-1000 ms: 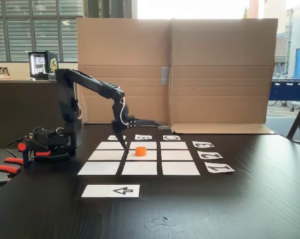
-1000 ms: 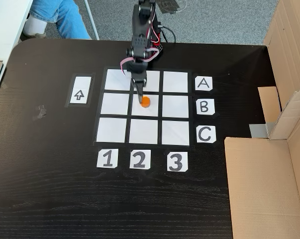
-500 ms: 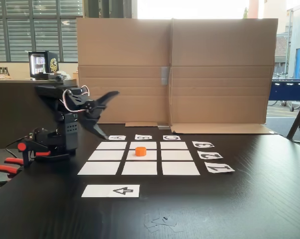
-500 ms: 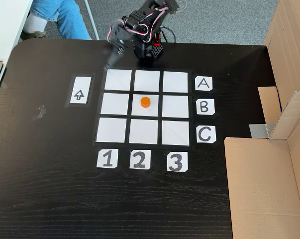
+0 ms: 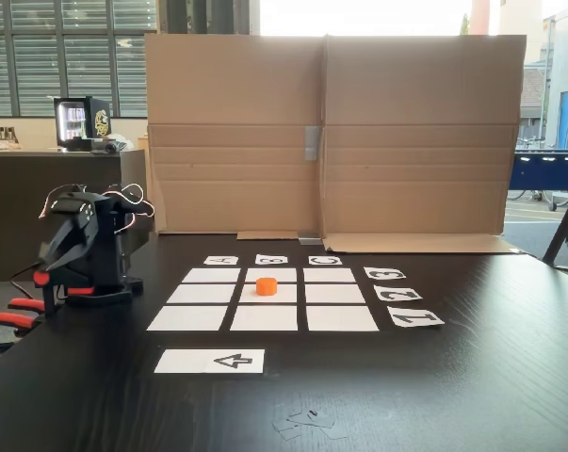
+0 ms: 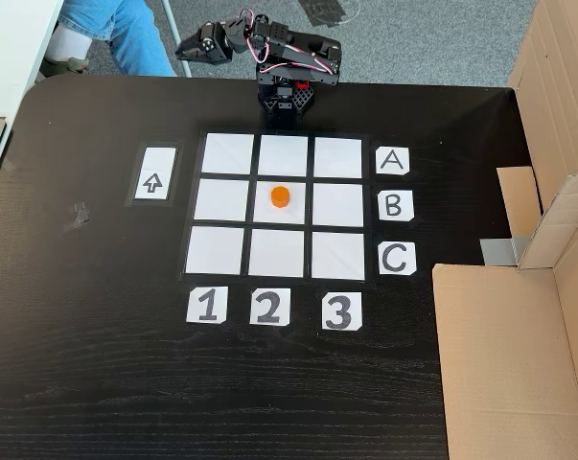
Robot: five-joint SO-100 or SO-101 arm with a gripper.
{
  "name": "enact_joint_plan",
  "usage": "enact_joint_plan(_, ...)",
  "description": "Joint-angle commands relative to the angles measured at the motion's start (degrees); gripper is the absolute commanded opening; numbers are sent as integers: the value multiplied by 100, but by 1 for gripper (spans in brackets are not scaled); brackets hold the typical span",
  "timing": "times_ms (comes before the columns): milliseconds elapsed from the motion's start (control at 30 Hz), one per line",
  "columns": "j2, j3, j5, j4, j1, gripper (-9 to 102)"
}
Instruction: Pick up the round, orange token and place it in the grid on square B2.
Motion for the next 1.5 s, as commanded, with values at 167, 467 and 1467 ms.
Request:
enact_joint_plan(167, 88, -53, 211, 281, 387, -1)
enact_joint_plan(467, 79, -53, 211, 272, 352, -1)
enact_joint_plan(1467, 79, -53, 202, 272, 352, -1)
